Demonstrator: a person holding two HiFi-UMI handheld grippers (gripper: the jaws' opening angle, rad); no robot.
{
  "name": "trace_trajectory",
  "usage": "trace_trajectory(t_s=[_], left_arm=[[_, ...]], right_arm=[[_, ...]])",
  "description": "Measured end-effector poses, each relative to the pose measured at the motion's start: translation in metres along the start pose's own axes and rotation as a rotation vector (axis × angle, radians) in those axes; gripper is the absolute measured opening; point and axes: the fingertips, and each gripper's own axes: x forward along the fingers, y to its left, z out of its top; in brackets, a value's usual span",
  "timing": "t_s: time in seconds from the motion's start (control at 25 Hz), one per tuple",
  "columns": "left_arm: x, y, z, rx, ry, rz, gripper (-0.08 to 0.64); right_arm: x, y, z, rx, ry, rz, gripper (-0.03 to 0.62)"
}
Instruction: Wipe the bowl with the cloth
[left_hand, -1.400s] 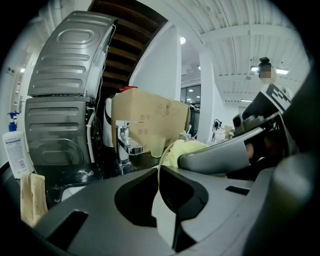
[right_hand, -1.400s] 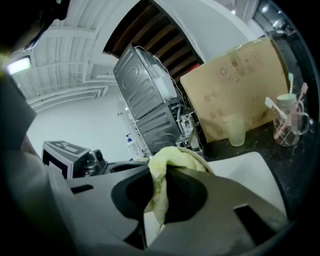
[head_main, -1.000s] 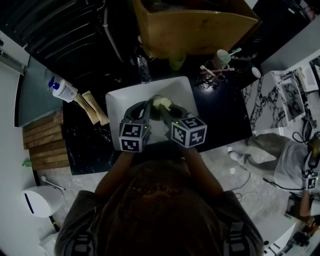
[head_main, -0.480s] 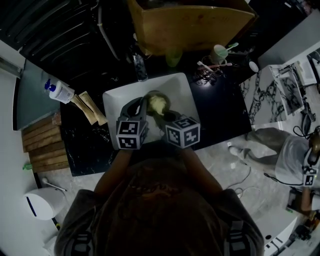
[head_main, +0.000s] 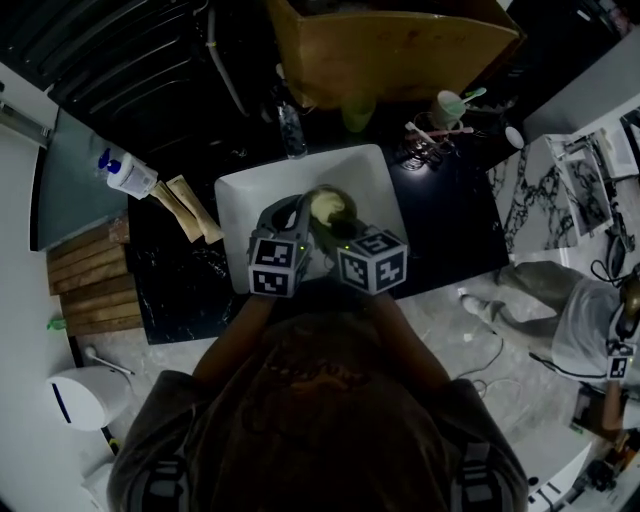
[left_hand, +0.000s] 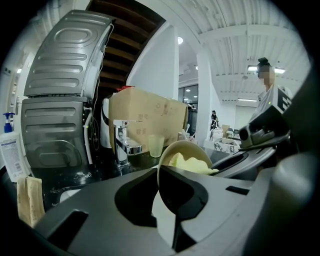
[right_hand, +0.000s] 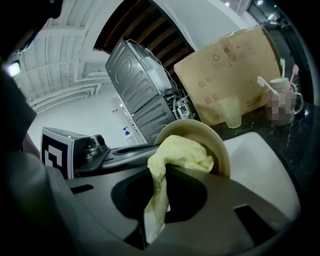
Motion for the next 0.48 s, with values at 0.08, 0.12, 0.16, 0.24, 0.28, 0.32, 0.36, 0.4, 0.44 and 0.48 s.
trace_trajectory(t_s=[0.08,0.12,0.16,0.24,0.28,0.32,0.36,0.4,0.44,0.48], left_arm=[[-0.002,0.002,-0.002,0.006,0.004,-0.002,0.018],[-0.004,0.005,-0.003,0.006,0.007,0.004,0.018],[-0.005,0.007,-0.003,0.005,0.008,0.009,0.017],[-0.005,0.005,-0.005,0.001,0.011,0.007,0.017],[-0.005,0.005,-0.006,0.000,0.012,0.005,0.017],[-0.005,0.006,-0.007,-0.001,0.014,0.007,0.017],[-0.006,0.008,-0.007,-0.004,0.015,0.011,0.017],[-0.007,0.011,-0.008,-0.007,0.015,0.016,0.017],[-0.008,0.013,-0.008,-0.009,0.015,0.022,0.017],[-0.009,0.016,-0.008,-0.012,0.015,0.028,0.016]], right_arm=[[0.000,0.003,0.002,0.004,-0.026,0.015,0.031],[0.001,0.006,0.004,0.003,-0.037,0.025,0.031],[0.000,0.007,0.006,-0.001,-0.047,0.030,0.031],[-0.003,0.007,0.011,-0.007,-0.067,0.029,0.031],[-0.005,0.007,0.013,-0.008,-0.075,0.027,0.031],[-0.005,0.006,0.015,-0.009,-0.080,0.027,0.031],[-0.006,0.006,0.016,-0.010,-0.084,0.026,0.031],[-0.007,0.006,0.017,-0.012,-0.085,0.024,0.031],[-0.009,0.005,0.017,-0.016,-0.087,0.021,0.031],[-0.011,0.004,0.018,-0.020,-0.090,0.017,0.031]])
